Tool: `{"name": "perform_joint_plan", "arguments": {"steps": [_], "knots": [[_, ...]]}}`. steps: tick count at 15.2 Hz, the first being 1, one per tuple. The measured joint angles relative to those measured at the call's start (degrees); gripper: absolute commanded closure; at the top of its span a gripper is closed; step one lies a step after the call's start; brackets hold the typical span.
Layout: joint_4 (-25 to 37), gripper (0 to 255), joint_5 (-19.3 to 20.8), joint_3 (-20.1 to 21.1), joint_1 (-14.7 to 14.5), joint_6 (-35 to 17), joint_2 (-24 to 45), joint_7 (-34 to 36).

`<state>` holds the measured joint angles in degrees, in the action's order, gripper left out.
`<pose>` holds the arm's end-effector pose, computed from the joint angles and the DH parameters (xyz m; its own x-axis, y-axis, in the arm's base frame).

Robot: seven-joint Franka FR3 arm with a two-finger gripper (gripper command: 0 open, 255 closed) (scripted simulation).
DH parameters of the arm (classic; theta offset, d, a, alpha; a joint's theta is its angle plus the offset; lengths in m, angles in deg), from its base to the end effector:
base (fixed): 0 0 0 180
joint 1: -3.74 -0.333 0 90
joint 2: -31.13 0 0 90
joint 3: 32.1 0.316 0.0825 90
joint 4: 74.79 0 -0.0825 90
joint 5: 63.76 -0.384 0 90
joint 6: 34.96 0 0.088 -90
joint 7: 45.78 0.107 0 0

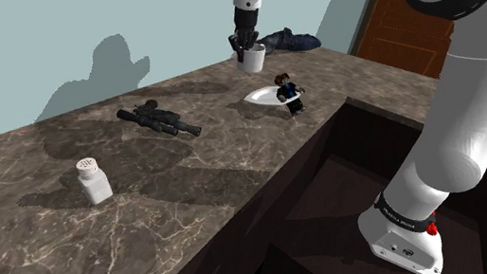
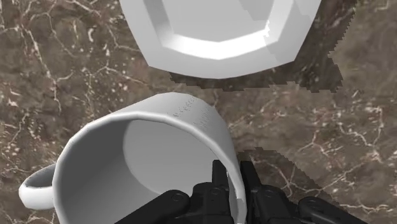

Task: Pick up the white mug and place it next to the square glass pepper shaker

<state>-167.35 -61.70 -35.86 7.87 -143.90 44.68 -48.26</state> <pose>0.6332 -0.0868 0.4914 0.9957 -0.0800 0.0473 -0.0824 -0.9952 0.0520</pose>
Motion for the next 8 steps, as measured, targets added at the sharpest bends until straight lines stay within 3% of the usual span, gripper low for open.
{"name": "perform_joint_plan", "arguments": {"steps": [8], "knots": [[5.97, 255, -0.06, -0.03, 0.04, 6.05, -0.08, -0.30]]}}
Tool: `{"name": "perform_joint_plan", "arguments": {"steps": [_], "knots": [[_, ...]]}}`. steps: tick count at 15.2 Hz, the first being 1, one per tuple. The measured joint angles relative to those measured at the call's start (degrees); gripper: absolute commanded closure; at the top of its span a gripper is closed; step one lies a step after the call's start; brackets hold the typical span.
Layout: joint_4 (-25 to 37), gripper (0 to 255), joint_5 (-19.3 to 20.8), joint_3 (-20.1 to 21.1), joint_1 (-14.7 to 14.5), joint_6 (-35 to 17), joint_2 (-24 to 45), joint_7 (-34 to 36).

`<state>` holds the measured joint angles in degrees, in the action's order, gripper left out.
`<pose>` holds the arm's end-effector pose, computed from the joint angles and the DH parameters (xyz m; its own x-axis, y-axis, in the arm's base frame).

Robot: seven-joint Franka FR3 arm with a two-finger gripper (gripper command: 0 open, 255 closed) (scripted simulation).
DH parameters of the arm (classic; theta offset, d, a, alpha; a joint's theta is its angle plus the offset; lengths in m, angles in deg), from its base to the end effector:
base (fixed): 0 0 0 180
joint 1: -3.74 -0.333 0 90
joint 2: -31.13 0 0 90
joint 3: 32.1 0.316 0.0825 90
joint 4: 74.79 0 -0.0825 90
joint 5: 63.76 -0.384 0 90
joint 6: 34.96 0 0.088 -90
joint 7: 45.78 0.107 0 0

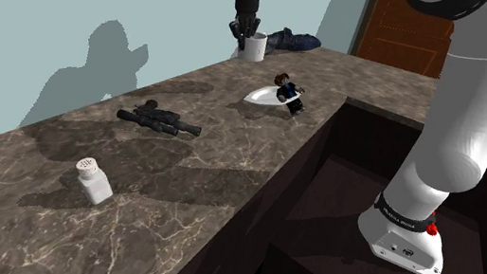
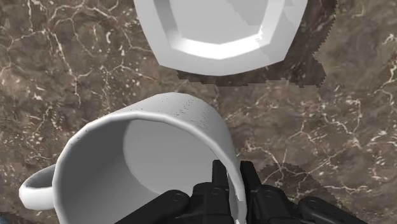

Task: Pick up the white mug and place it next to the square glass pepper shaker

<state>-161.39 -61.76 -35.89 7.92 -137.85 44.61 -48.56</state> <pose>0.6335 -0.0874 0.5329 0.9957 -0.0800 0.0468 -0.0825 -0.9952 0.0521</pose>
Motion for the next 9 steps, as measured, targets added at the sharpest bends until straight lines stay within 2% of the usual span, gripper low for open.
{"name": "perform_joint_plan", "arguments": {"steps": [6, 9], "knots": [[5.50, 255, -0.07, 0.02, -0.01, 4.83, 0.65, -0.14], [5.38, 255, 0.16, 0.54, -0.98, 5.38, 0.07, 1.33]]}}
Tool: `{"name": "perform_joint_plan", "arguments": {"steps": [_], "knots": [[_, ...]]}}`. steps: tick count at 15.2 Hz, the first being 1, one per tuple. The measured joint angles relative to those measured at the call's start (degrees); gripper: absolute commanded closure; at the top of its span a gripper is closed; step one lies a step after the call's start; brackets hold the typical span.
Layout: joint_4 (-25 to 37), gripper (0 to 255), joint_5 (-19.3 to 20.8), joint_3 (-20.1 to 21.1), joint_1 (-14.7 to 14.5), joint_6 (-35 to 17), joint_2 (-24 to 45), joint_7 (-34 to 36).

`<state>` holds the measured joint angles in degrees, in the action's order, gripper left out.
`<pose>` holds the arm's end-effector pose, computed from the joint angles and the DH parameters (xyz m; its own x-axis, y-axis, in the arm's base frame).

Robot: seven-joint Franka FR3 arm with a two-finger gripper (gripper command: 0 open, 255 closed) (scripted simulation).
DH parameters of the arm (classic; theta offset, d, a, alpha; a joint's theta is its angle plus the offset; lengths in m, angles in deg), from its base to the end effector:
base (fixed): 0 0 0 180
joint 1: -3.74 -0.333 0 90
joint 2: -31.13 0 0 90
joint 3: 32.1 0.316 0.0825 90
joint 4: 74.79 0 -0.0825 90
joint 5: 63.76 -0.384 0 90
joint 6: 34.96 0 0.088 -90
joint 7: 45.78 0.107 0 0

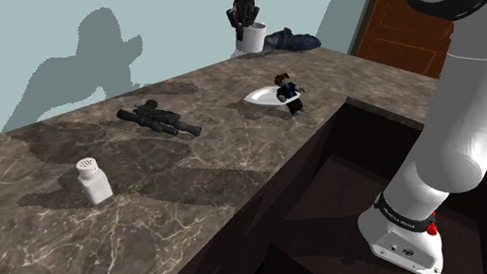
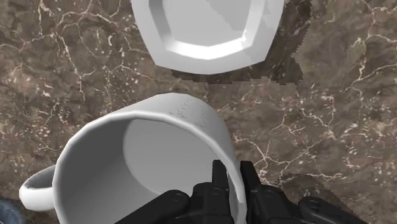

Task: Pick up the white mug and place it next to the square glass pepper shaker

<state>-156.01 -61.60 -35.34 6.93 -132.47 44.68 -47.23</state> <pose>0.6328 -0.0707 0.5688 0.9957 -0.0796 0.0467 -0.0820 -0.9953 0.0520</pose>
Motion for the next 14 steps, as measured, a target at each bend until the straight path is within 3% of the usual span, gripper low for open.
{"name": "perform_joint_plan", "arguments": {"steps": [14], "knots": [[-2.38, 255, 2.14, 6.59, -10.68, 0.55, -1.94, 17.24]]}}
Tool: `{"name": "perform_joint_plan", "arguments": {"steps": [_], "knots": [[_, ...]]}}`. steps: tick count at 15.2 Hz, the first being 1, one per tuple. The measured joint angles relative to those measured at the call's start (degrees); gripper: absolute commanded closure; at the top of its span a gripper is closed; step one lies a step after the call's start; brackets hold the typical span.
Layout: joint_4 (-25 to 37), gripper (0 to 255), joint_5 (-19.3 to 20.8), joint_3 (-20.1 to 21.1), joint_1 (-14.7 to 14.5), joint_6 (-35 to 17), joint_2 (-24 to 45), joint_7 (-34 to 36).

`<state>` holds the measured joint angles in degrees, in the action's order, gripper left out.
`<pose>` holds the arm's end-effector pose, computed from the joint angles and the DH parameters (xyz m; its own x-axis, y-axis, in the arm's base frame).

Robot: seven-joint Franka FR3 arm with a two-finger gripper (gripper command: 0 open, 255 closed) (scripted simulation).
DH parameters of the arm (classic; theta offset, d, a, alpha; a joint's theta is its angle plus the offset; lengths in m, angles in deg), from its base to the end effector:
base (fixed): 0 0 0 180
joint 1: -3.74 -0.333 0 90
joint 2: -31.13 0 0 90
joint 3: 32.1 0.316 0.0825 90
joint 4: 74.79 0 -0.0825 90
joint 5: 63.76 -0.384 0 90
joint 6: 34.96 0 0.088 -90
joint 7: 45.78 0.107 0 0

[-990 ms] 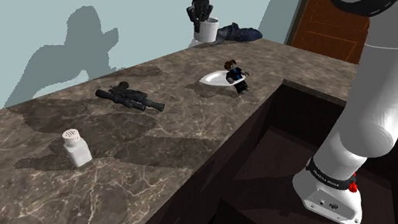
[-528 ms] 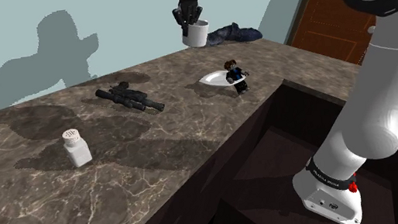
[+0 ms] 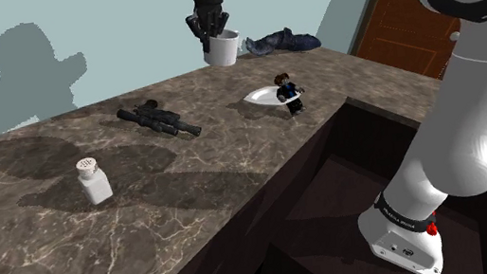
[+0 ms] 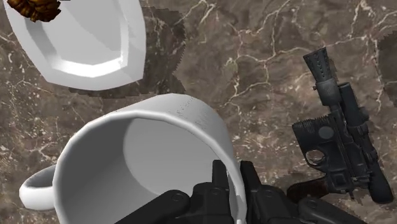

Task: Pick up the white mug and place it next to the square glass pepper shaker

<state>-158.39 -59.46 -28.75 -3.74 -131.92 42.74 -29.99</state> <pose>0.6163 0.1070 0.5693 0.9958 -0.0786 0.0466 -0.0810 -0.9953 0.0522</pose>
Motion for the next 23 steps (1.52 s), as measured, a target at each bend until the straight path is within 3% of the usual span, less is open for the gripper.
{"name": "perform_joint_plan", "arguments": {"steps": [12, 18, 19, 23], "knots": [[9.45, 255, 2.44, 5.51, -10.38, 3.94, 6.75, 15.35], [22.70, 255, 4.46, 7.23, -16.54, 9.40, 15.16, 21.88], [27.54, 255, 5.08, 7.45, -18.24, 11.39, 18.03, 23.12], [26.60, 255, 5.34, 7.69, -19.33, 9.62, 19.13, 24.70]]}}
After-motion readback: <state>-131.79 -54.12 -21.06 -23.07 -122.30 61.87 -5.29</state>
